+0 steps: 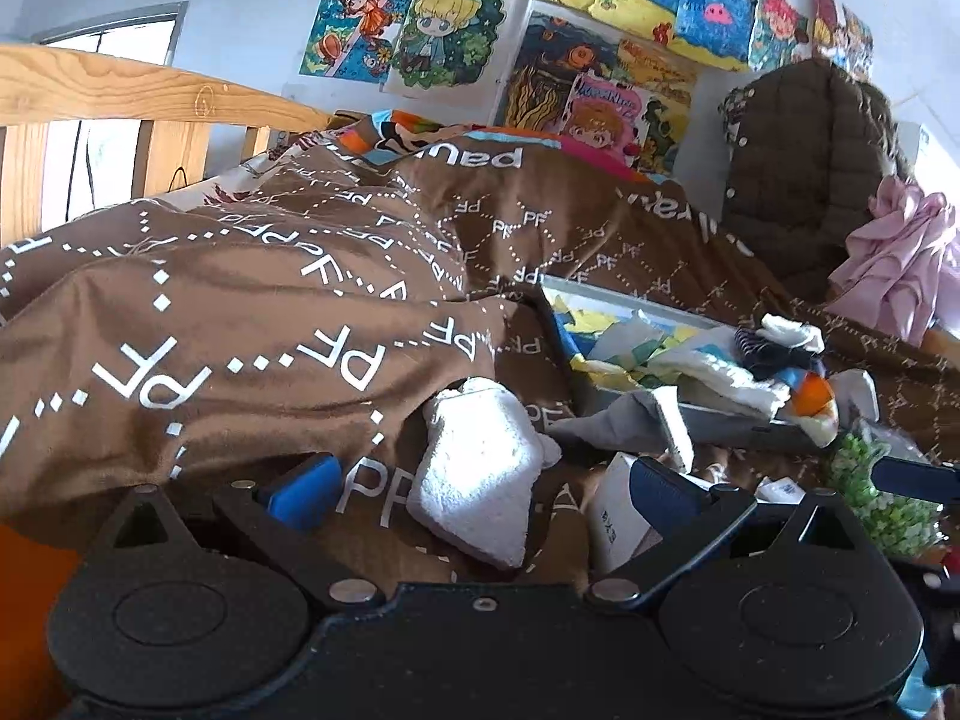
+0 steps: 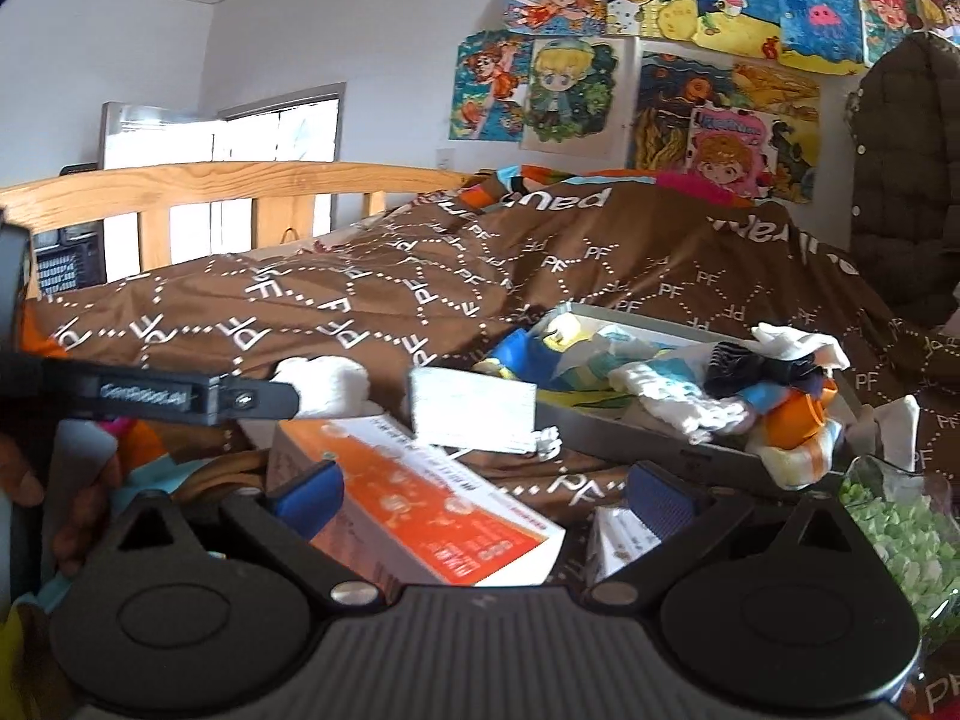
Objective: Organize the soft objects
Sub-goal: 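Move both grippers back toward the white cloth and face mask beside the tray, then close the left gripper on the white cloth while the right gripper grasps the face mask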
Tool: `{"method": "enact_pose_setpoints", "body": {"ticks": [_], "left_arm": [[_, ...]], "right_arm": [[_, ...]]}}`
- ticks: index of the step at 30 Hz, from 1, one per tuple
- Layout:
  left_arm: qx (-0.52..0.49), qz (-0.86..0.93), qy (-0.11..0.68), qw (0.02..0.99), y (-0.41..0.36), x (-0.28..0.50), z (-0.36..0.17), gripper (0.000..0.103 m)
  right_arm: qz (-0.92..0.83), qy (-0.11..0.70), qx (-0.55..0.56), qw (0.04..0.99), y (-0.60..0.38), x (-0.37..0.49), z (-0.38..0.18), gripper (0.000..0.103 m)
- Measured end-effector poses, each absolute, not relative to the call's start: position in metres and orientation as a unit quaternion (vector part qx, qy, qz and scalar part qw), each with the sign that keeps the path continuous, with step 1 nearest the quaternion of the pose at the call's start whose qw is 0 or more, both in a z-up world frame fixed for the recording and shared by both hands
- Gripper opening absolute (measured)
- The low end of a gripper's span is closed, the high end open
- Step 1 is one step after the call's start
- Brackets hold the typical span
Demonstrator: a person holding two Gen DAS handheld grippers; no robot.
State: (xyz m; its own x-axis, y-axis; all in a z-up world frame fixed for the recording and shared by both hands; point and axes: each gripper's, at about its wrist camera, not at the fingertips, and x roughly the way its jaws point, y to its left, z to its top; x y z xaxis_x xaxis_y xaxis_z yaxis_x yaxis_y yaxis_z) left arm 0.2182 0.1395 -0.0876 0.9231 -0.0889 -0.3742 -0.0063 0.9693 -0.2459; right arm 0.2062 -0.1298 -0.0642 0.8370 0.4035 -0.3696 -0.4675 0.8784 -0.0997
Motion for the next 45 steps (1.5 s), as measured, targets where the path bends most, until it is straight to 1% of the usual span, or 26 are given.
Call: {"method": "enact_pose_setpoints", "body": {"ticks": [7, 10, 13, 19, 22, 25, 27, 29, 31, 32, 33, 34, 36, 37, 39, 40, 42, 43, 44, 45], "left_arm": [[-0.137, -0.066, 0.172, 0.973, 0.142, 0.214, -0.093, 0.099], [-0.16, -0.075, 0.182, 0.967, 0.147, 0.219, -0.097, 0.1], [-0.193, -0.09, 0.199, 0.957, 0.157, 0.226, -0.102, 0.102], [-0.202, -0.103, 0.198, 0.954, 0.158, 0.228, -0.106, 0.101], [-0.21, -0.108, 0.189, 0.953, 0.16, 0.225, -0.108, 0.095], [-0.218, -0.113, 0.181, 0.953, 0.163, 0.223, -0.109, 0.087], [-0.224, -0.121, 0.178, 0.95, 0.164, 0.224, -0.11, 0.074], [-0.229, -0.123, 0.178, 0.949, 0.164, 0.224, -0.111, 0.068], [-0.234, -0.126, 0.177, 0.948, 0.165, 0.225, -0.112, 0.059], [-0.237, -0.129, 0.178, 0.946, 0.165, 0.226, -0.113, 0.052], [-0.24, -0.131, 0.18, 0.945, 0.166, 0.227, -0.114, 0.047], [-0.241, -0.13, 0.184, 0.944, 0.166, 0.228, -0.115, 0.045], [-0.243, -0.126, 0.195, 0.942, 0.165, 0.231, -0.116, 0.038], [-0.244, -0.124, 0.201, 0.941, 0.165, 0.234, -0.117, 0.036], [-0.25, -0.12, 0.207, 0.938, 0.167, 0.235, -0.119, 0.03], [-0.253, -0.118, 0.208, 0.938, 0.167, 0.235, -0.119, 0.029], [-0.256, -0.115, 0.209, 0.937, 0.168, 0.236, -0.119, 0.025], [-0.258, -0.113, 0.209, 0.937, 0.168, 0.236, -0.12, 0.024], [-0.259, -0.112, 0.209, 0.936, 0.168, 0.236, -0.12, 0.022], [-0.26, -0.11, 0.209, 0.936, 0.169, 0.236, -0.12, 0.019]], "right_arm": [[0.215, 0.199, -0.045, 0.955, -0.135, 0.237, -0.053, 0.103], [0.22, 0.217, -0.029, 0.951, -0.13, 0.254, -0.051, 0.103], [0.227, 0.235, -0.019, 0.945, -0.12, 0.272, -0.05, 0.103], [0.231, 0.261, -0.013, 0.937, -0.089, 0.299, -0.046, 0.103], [0.226, 0.275, -0.013, 0.935, -0.076, 0.309, -0.044, 0.103], [0.214, 0.289, -0.016, 0.933, -0.064, 0.316, -0.046, 0.103], [0.209, 0.3, -0.018, 0.931, -0.057, 0.32, -0.048, 0.103], [0.209, 0.302, -0.007, 0.93, -0.055, 0.321, -0.05, 0.103], [0.202, 0.306, -0.001, 0.93, -0.053, 0.322, -0.053, 0.103], [0.197, 0.308, 0.001, 0.931, -0.053, 0.323, -0.055, 0.102], [0.191, 0.31, 0.004, 0.931, -0.052, 0.324, -0.056, 0.102], [0.188, 0.31, 0.006, 0.932, -0.052, 0.325, -0.056, 0.101], [0.179, 0.311, 0.005, 0.933, -0.051, 0.325, -0.057, 0.097], [0.175, 0.312, 0.002, 0.934, -0.049, 0.325, -0.057, 0.095], [0.168, 0.318, -0.002, 0.933, -0.047, 0.326, -0.06, 0.087], [0.164, 0.322, -0.004, 0.932, -0.046, 0.326, -0.062, 0.085], [0.155, 0.333, 0.0, 0.93, -0.047, 0.327, -0.067, 0.075], [0.153, 0.338, 0.006, 0.929, -0.049, 0.327, -0.069, 0.072], [0.15, 0.341, 0.014, 0.928, -0.051, 0.327, -0.071, 0.067], [0.147, 0.338, 0.023, 0.929, -0.055, 0.326, -0.072, 0.066]]}}
